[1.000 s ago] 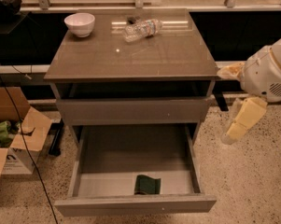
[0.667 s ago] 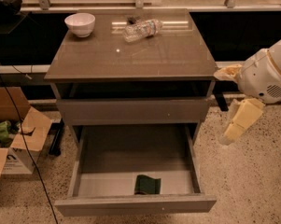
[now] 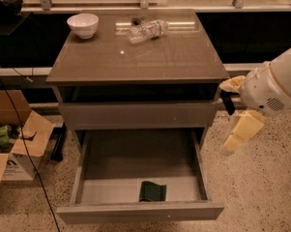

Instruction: Pick sponge from middle drawer and place on counter

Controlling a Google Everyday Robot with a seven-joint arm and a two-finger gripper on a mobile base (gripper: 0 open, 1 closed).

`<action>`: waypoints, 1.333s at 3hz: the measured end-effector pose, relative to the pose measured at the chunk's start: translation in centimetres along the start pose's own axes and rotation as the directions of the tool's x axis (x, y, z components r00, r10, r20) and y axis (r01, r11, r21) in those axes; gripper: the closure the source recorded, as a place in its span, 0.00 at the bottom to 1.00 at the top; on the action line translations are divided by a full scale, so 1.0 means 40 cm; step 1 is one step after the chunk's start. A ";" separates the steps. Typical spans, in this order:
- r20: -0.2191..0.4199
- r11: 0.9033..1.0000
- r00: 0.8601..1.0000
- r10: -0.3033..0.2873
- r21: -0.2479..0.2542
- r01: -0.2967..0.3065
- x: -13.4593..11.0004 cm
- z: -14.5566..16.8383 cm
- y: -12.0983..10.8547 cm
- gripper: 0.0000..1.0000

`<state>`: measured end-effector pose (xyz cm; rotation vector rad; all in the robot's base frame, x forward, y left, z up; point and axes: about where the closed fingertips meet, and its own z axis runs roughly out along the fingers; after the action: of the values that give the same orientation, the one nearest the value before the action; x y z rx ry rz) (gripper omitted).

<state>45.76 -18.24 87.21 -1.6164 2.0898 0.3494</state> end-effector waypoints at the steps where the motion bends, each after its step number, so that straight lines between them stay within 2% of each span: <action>1: 0.039 0.997 0.997 0.071 -0.021 -0.070 0.014 0.120 0.019 0.00; 2: 0.069 0.992 0.990 0.127 -0.038 -0.124 0.039 0.249 0.034 0.00; 3: 0.099 0.979 0.976 0.194 -0.085 -0.186 0.084 0.369 0.059 0.00; 4: 0.059 0.930 0.950 0.306 -0.232 -0.286 0.161 0.522 0.088 0.00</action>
Offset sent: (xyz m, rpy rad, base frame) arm 0.0108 0.0561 -0.1578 0.1575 0.1023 -0.1420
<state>45.50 -12.83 65.76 -1.3644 2.2891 0.7700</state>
